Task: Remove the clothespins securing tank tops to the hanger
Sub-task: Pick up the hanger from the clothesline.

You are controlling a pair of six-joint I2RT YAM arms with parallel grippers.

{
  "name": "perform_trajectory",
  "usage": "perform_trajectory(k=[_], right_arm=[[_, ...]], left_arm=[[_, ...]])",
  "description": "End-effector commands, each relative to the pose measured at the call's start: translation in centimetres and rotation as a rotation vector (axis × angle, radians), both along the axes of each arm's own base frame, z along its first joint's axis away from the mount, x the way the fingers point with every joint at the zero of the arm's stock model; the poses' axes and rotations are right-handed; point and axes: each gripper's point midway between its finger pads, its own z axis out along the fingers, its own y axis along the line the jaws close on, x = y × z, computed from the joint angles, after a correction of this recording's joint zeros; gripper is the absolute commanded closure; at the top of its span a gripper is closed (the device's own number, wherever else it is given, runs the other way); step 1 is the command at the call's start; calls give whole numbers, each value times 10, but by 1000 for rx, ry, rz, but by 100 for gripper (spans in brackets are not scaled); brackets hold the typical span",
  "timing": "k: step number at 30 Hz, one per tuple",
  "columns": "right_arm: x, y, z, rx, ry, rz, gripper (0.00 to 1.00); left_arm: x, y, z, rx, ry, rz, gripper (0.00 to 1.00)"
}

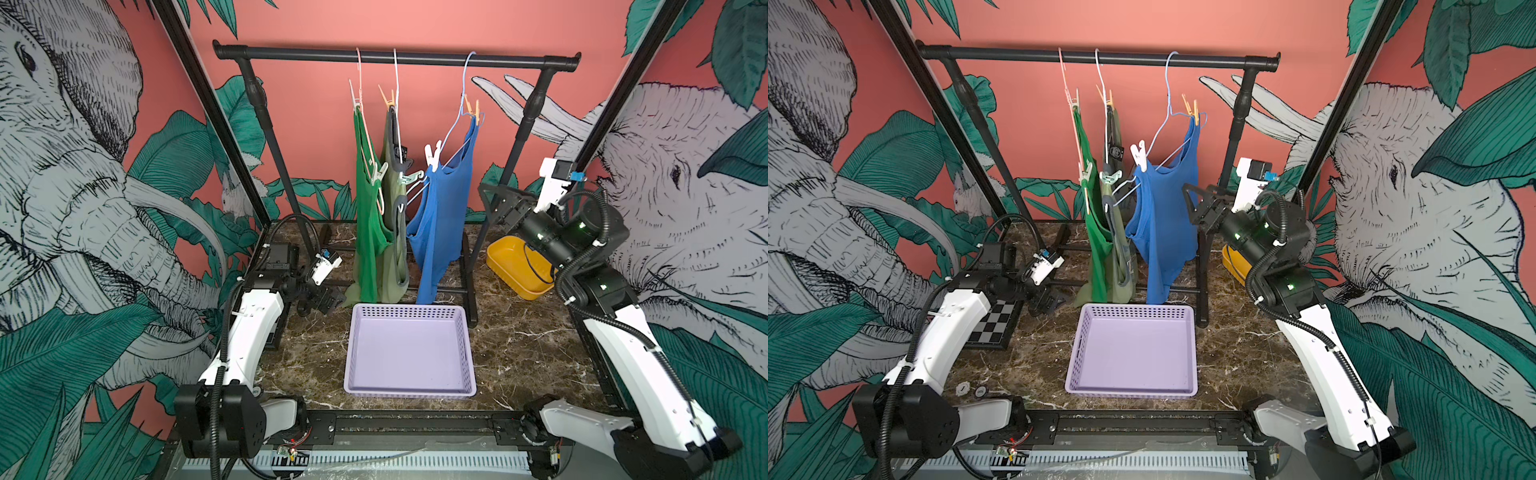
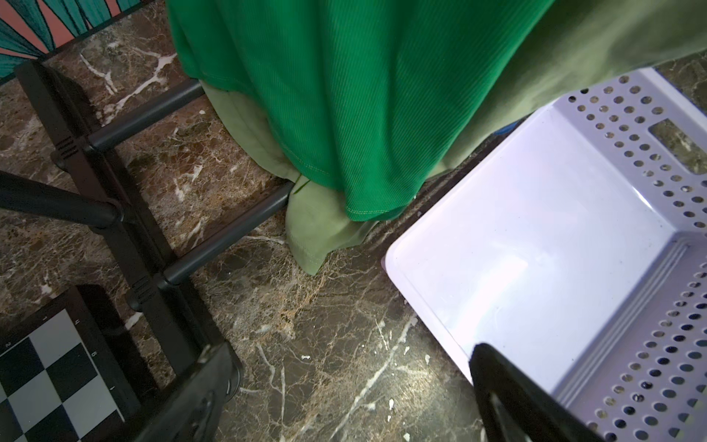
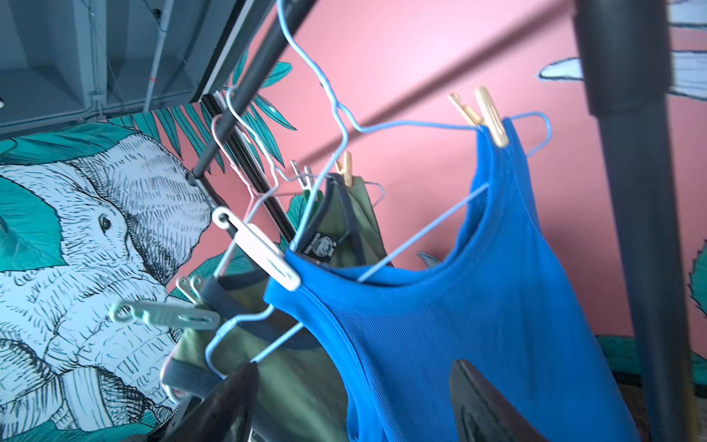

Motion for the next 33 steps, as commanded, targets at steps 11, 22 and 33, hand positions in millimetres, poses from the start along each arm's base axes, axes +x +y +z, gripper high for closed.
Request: perform_trajectory(k=[11, 22, 33], right_arm=[[46, 25, 86, 89, -207, -164, 24], [81, 68, 88, -76, -258, -333, 29], [88, 49, 83, -119, -218, -473, 33]], left_arm=[[-13, -10, 18, -45, -37, -64, 1], [-12, -13, 16, -61, -55, -72, 1], [-13, -17, 5, -86, -25, -83, 1]])
